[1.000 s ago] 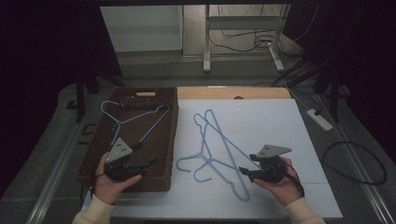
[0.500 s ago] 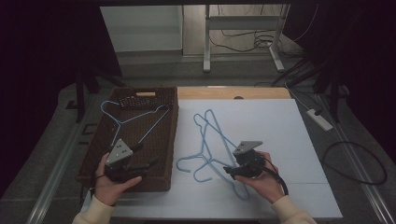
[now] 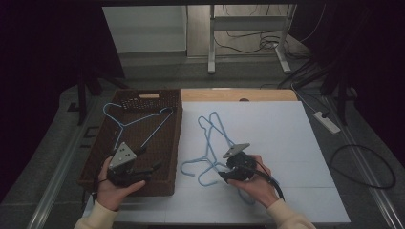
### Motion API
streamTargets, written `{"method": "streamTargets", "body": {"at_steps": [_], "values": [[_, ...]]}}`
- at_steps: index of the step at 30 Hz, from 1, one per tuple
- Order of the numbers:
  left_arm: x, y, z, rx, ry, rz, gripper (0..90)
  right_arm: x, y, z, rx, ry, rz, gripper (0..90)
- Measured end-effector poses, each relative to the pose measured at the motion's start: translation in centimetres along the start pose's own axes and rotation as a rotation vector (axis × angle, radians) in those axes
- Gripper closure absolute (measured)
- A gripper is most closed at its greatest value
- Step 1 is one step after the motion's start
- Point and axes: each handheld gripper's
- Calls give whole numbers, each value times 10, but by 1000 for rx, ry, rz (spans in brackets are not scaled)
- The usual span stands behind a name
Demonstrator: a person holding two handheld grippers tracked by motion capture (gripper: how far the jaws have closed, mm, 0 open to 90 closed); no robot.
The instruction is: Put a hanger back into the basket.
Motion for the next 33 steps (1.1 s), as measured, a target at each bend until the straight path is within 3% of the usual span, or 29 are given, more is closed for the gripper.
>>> {"method": "streamTargets", "body": {"at_steps": [14,22,29,33], "values": [[0,0,0,5,-1,-7,289,-9,-6,-22,-9,-85,-7,463],[-2,-1,4,2,14,-4,288,-15,-6,-29,-24,-141,-46,613],[-3,-1,4,0,13,-8,288,-23,-8,-31,-3,-205,-94,849],[-3,1,3,0,9,-15,290,-27,-11,-32,16,-236,-99,872]]}}
Point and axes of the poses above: each handheld gripper's, and its own axes: z roughly backward along the jaws, x roughly out of its underside, y roughly to its right, and after that the axes turned 1 degree about -z, right-handed
